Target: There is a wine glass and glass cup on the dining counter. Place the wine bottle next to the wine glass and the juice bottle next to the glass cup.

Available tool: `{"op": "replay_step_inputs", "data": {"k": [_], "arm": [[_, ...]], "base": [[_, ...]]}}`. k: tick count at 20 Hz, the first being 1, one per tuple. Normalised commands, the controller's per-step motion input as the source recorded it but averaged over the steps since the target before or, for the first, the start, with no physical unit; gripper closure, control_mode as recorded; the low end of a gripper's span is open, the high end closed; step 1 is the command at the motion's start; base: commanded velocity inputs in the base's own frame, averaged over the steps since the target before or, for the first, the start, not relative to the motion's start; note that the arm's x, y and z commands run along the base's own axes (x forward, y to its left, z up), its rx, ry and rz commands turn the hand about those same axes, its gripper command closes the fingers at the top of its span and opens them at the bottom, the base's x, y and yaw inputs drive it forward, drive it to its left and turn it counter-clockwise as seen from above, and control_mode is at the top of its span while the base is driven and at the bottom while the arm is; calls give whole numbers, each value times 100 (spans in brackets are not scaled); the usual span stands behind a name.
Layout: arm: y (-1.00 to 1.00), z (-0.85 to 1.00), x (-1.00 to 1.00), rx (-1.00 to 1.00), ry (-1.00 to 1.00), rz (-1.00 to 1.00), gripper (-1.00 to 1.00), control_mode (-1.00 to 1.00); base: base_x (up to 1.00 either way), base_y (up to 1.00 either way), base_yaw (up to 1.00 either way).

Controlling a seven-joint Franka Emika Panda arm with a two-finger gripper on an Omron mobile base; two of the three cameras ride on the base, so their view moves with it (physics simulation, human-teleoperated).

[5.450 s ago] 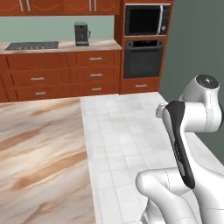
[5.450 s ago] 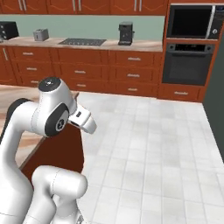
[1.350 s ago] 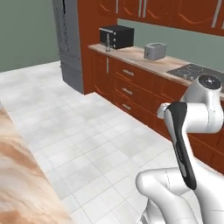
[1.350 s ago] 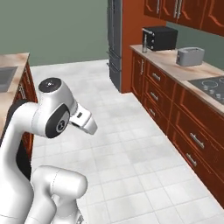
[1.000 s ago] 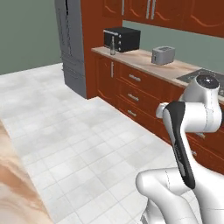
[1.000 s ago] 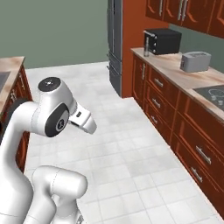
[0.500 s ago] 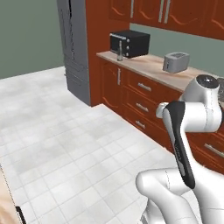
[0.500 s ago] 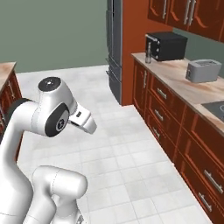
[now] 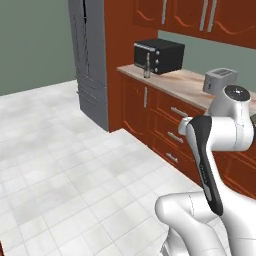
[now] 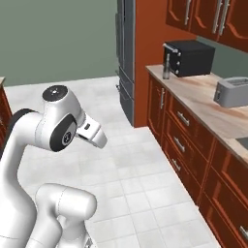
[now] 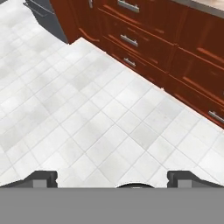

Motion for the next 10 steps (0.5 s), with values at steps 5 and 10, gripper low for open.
{"op": "replay_step_inputs", "data": {"k": [5,10], "arm": [[0,0,0,0,0,0,-100,100],[0,0,0,0,0,0,-100,100]], "base": [[94,0,0],[94,0,0]]}}
